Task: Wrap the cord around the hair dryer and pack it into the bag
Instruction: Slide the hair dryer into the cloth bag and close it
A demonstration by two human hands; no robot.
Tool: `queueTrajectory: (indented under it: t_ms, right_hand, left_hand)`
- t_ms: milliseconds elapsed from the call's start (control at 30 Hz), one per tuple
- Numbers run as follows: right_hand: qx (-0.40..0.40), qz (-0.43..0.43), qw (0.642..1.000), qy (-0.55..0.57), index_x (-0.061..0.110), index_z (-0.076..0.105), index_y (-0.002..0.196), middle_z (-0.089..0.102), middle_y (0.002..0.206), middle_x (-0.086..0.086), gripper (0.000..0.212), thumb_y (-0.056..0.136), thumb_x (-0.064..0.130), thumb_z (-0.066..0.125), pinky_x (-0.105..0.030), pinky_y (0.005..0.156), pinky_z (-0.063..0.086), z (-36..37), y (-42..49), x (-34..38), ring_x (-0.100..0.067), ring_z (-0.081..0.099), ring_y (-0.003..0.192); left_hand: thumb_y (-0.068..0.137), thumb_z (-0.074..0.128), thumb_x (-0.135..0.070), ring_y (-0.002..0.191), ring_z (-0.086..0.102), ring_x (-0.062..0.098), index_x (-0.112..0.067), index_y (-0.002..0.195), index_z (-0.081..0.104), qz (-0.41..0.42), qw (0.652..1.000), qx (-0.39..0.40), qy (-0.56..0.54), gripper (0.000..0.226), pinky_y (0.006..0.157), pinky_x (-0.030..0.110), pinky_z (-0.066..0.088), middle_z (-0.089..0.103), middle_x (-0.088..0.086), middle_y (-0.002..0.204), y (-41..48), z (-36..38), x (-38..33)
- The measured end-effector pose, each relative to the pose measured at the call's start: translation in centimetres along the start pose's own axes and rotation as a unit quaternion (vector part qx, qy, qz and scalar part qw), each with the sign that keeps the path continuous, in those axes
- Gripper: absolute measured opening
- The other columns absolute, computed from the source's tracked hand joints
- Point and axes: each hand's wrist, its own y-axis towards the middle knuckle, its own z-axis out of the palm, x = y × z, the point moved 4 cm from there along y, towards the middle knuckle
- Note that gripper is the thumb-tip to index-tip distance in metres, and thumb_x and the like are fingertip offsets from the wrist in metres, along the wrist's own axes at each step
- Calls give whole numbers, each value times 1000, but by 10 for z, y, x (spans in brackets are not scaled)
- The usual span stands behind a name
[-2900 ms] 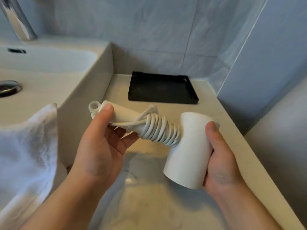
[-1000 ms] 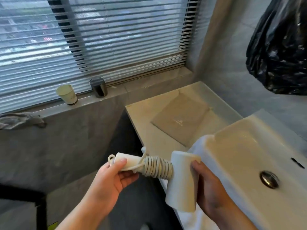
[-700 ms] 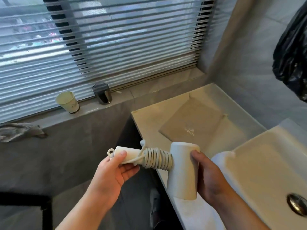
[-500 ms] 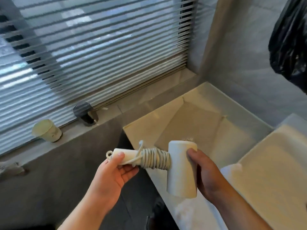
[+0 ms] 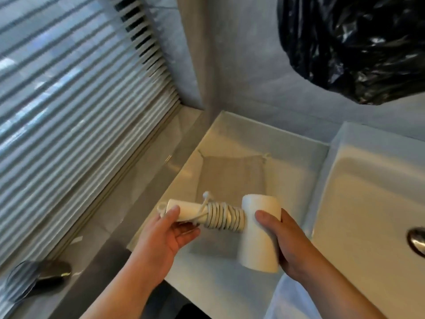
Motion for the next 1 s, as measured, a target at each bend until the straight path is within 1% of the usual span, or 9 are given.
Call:
queueTrajectory:
  t_ms: [133,233,267,367,567,700,833,933,1000]
  right_hand:
    - [-76,-25,992,99,24,57,114,69,102,-12,43,74,28,72,-39,63,55,-13,3,4,-28,67,85]
    - [-144,-44,977,152,22,57,118,71,104,-12,59,64,28,78,-40,61,56,-24,4,2,-28,69,86]
    - [-167,-48,971,167,21,57,118,71,104,-12,58,64,29,75,-40,61,57,-27,3,2,-28,70,86]
    - [-227,-58,954,189,18,55,123,70,111,-15,64,64,33,73,-41,65,56,-39,-1,-1,-31,69,94]
    - [-309,-57,928,201,16,54,127,68,115,-14,63,69,30,76,-40,65,56,-42,-10,-10,-29,68,94]
    - [-327,-67,919,211,16,53,127,68,111,-12,52,78,26,69,-38,65,54,-37,-12,-13,-25,67,88]
    - [-335,-84,915,208,16,55,125,68,109,-15,65,64,28,75,-39,65,55,-31,-15,-13,-25,68,87]
    - [-341,-94,910,215,18,57,124,69,107,-13,58,69,33,69,-39,62,56,-28,-20,-14,-23,70,84]
    - [-346,-99,907,218,18,56,124,70,106,-13,56,72,32,70,-39,62,56,-27,-23,-16,-22,71,83]
  left_hand:
    - [91,39,-59,93,68,36,-6,116,63,-32,998,60,-9,64,85,51,53,71,22,105,47,29,-10]
    - [100,45,-47,78,62,29,-4,103,62,-61,990,-10,129,46,76,41,52,65,17,87,100,32,10]
    - [98,55,-38,84,62,30,-3,109,60,-64,962,-47,260,36,76,38,52,64,17,94,119,26,23]
    - [82,77,-31,114,58,39,3,128,50,-18,842,-84,532,63,87,38,47,58,23,127,161,19,45]
    - [87,64,-11,111,60,43,-1,120,54,53,812,-12,581,35,86,40,48,62,27,118,209,42,54]
    - [83,47,2,96,61,46,-13,122,59,143,779,34,609,43,78,41,49,61,25,105,221,46,49]
    - [92,51,-30,95,64,43,-15,108,61,170,753,116,625,24,76,40,51,70,21,100,234,56,27]
    - [91,59,-45,85,66,34,-12,77,66,184,678,259,663,37,66,31,42,67,13,77,241,81,-3]
    - [85,64,-48,62,57,22,-15,56,53,193,574,360,709,45,59,31,31,54,3,58,240,106,-23]
